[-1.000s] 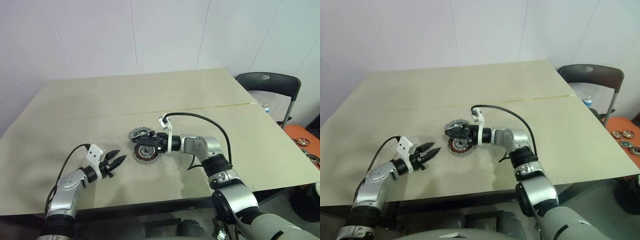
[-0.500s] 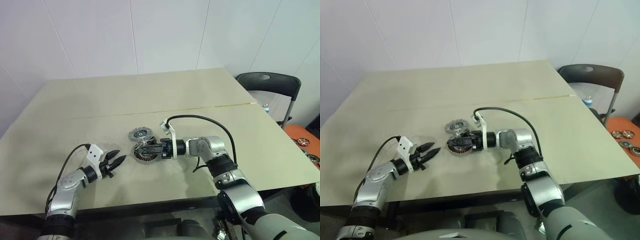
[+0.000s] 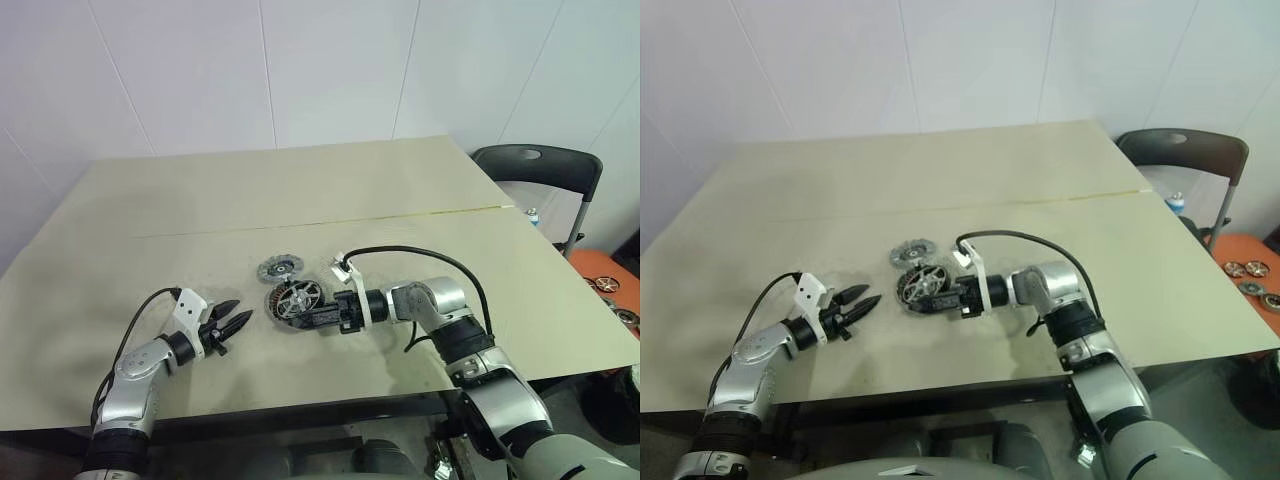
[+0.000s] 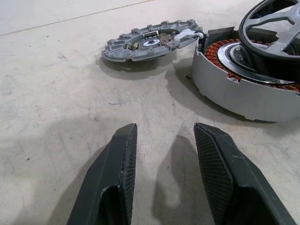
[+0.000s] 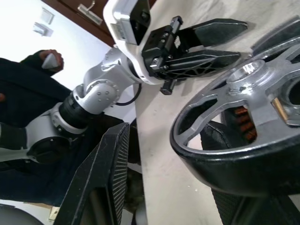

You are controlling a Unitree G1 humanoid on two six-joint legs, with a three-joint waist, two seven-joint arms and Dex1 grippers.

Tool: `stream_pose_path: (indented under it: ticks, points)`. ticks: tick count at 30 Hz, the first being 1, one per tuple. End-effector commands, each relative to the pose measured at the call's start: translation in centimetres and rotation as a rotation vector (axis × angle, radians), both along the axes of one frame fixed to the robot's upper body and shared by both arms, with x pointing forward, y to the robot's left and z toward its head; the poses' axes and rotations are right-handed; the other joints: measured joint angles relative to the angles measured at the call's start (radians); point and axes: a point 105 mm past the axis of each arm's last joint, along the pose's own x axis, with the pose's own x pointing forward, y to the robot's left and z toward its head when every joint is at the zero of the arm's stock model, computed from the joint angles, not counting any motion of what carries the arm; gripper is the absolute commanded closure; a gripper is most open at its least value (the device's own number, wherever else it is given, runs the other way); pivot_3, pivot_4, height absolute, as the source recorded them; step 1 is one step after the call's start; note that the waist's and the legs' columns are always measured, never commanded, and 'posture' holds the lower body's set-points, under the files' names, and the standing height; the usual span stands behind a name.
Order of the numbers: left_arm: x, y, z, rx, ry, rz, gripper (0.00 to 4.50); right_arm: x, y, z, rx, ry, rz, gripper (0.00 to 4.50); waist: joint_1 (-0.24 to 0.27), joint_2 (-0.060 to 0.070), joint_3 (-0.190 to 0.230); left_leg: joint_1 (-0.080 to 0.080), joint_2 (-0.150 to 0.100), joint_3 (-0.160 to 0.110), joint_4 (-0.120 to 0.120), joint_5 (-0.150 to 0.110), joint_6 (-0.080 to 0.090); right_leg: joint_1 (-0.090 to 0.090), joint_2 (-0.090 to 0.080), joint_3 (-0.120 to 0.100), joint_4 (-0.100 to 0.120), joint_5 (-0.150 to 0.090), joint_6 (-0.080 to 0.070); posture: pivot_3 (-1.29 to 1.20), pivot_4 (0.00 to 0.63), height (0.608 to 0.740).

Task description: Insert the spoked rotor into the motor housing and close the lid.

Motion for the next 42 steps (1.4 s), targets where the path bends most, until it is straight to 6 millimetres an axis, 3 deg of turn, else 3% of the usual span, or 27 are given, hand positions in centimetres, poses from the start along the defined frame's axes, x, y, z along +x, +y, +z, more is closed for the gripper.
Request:
stream_pose_path:
  ticks: [1, 13, 17, 22, 29, 42]
  points:
    - [-0.3, -1.1, -0.7, -0.004, 0.027, -0.030, 2.45, 0.3, 0.6, 0.5, -0.038, -0.072, 0.029, 2.07, 0.000, 0.000, 0.000, 0.000, 0.000, 0.000, 0.000, 0.000, 0.000, 0.000, 0.000, 0.000, 0.000, 0.000, 0.000, 0.00, 0.000, 0.740]
    - [-0.2, -1.4, -0.7, -0.009, 0.026, -0.032, 2.45, -0.3, -0.1, 0.5, -0.183, -0.183, 0.191, 2.07, 0.002, 0.000, 0.000, 0.000, 0.000, 0.000, 0.000, 0.000, 0.000, 0.000, 0.000, -0.001, 0.000, 0.000, 0.000, 0.00, 0.000, 0.740]
    - [-0.3, -1.5, -0.8, -0.013, 0.026, -0.029, 2.45, 1.2, -0.6, 0.1, -0.298, -0.361, 0.213, 2.07, 0.005, 0.000, 0.000, 0.000, 0.000, 0.000, 0.000, 0.000, 0.000, 0.000, 0.000, -0.001, 0.000, 0.000, 0.000, 0.00, 0.000, 0.740]
    - [-0.4, -1.7, -0.9, -0.017, 0.027, -0.026, 2.45, 3.7, -1.2, 1.8, -0.344, -0.548, 0.171, 2.07, 0.012, 0.000, 0.000, 0.000, 0.000, 0.000, 0.000, 0.000, 0.000, 0.000, 0.000, -0.002, 0.000, 0.000, 0.000, 0.00, 0.000, 0.740]
    - [-0.4, -1.7, -1.0, -0.015, 0.031, -0.035, 2.45, 5.3, -3.4, 1.6, -0.461, -0.715, 0.196, 2.07, 0.018, 0.000, 0.000, 0.000, 0.000, 0.000, 0.000, 0.000, 0.000, 0.000, 0.000, -0.002, -0.002, 0.000, 0.000, 0.00, 0.000, 0.740]
    - [-0.2, -2.0, -1.0, -0.013, 0.035, -0.057, 2.45, 6.4, -5.1, 0.5, -0.535, -0.774, 0.170, 2.07, 0.022, 0.001, 0.000, -0.001, 0.000, -0.001, -0.001, 0.000, 0.001, 0.000, 0.000, -0.001, -0.004, 0.000, 0.000, 0.00, 0.000, 0.740]
